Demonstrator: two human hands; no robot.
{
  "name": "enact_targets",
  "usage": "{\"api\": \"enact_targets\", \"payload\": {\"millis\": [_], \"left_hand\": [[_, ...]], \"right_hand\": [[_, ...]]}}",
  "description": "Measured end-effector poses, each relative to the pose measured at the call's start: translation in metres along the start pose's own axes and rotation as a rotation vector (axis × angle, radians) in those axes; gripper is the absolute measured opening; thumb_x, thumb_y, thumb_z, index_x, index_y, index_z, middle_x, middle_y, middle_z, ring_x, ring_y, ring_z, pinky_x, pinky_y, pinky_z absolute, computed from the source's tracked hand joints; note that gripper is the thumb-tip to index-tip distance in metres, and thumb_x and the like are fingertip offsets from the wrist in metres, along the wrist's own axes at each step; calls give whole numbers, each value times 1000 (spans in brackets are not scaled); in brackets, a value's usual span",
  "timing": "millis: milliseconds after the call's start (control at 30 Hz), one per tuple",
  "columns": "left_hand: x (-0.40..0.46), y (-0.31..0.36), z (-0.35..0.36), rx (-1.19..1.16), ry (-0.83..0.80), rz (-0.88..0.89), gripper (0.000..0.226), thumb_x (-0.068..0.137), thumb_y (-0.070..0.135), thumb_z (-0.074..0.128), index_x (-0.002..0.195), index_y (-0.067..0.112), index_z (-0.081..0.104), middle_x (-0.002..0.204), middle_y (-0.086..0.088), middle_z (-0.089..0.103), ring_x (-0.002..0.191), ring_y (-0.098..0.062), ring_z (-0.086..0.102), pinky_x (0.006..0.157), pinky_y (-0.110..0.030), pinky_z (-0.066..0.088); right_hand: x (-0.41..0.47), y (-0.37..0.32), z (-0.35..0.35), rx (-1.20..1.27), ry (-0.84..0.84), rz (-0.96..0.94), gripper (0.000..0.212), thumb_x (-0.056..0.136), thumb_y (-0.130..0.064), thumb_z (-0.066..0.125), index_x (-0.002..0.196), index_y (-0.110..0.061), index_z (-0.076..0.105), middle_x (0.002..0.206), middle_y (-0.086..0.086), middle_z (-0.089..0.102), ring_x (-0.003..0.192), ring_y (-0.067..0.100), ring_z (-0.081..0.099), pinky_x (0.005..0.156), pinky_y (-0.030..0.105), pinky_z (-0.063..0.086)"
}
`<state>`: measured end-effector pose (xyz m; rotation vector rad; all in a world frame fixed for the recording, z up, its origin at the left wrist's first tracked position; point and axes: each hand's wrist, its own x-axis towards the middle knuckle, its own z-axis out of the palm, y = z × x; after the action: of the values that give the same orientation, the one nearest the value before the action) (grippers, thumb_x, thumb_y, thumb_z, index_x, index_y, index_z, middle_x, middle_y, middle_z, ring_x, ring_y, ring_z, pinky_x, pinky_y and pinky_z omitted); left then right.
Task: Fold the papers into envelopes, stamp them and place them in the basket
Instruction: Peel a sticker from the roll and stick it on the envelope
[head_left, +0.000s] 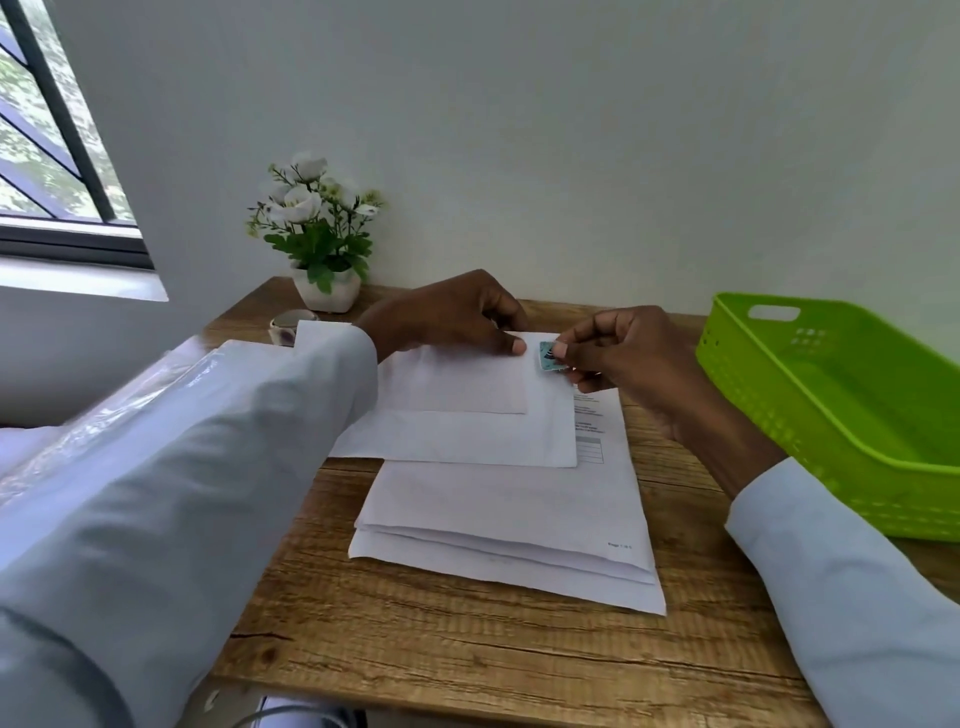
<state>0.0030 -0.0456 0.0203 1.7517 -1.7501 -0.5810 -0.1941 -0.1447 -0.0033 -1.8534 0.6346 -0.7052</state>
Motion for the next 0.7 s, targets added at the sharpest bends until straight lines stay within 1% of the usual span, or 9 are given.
{"api": "enact_targets", "payload": {"millis": [67,200,267,433,500,567,700], "left_hand": [[0,1,1,9,3,0,18,87,13,71,103,7,75,99,-17,73,81,-22,65,78,-50,55],[0,2,2,24,20,-12,19,88,13,70,105,7,75,99,-11,75,81,-19,67,78,-43,57],[0,4,3,26,29,-12,19,88,14,70,105,7,75,98,-11,75,79,-17,65,73,-37,56],[-1,6,5,17,54,-24,18,86,20,73,98,7,76,85,-13,71,65,-10,55,57,-22,43],[-1,8,6,22,63,-31,20,86,23,73,95,5,75,77,-9,67,59,-5,51,51,-15,39],[-1,8,7,28,84,-25,20,86,21,73,92,3,75,70,-2,63,51,0,47,47,-11,35],[0,11,8,48,110,6,17,85,18,74,89,2,75,64,6,61,47,2,46,46,-8,33]], "right_hand": [[0,1,2,1,3,-5,9,79,-10,82,84,-6,75,76,9,76,62,13,67,57,24,56],[1,3,4,21,21,-15,12,78,-10,82,86,-6,74,77,11,76,67,18,69,62,29,58],[1,4,5,38,41,-21,13,77,-9,83,85,-6,73,76,11,76,67,21,70,63,30,59],[-2,4,13,81,120,-32,16,76,-5,83,86,-2,70,76,15,74,64,19,70,60,29,59],[-3,4,15,84,131,-49,15,77,-3,82,84,-5,69,77,18,73,66,23,70,63,34,60],[-3,4,16,73,138,-66,16,77,-3,81,83,-7,67,76,18,73,65,24,69,65,37,60],[-2,4,16,32,150,-86,18,77,-6,82,86,-5,67,73,16,72,60,20,68,67,40,60]]}}
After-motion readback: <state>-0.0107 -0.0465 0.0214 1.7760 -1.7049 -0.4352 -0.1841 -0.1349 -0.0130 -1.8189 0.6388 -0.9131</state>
